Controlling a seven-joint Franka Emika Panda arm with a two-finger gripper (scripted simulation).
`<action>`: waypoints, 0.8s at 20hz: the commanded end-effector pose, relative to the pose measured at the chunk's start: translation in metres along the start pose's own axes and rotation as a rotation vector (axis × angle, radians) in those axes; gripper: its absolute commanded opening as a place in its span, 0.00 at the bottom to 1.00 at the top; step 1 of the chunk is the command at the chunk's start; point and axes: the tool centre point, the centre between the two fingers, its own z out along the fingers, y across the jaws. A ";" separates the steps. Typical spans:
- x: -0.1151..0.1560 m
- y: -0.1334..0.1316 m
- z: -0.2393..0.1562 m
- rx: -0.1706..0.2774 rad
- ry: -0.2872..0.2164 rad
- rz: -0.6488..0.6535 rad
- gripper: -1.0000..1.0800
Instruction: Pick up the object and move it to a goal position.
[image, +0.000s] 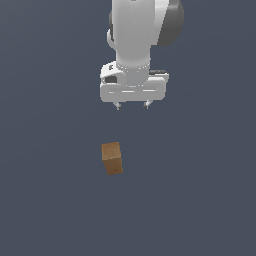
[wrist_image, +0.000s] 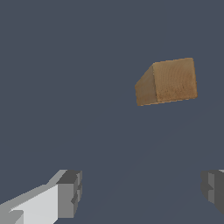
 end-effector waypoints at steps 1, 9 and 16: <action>0.012 0.008 0.008 -0.002 0.002 -0.012 0.96; 0.061 0.046 0.048 -0.011 0.011 -0.063 0.96; 0.088 0.073 0.080 -0.019 0.016 -0.098 0.96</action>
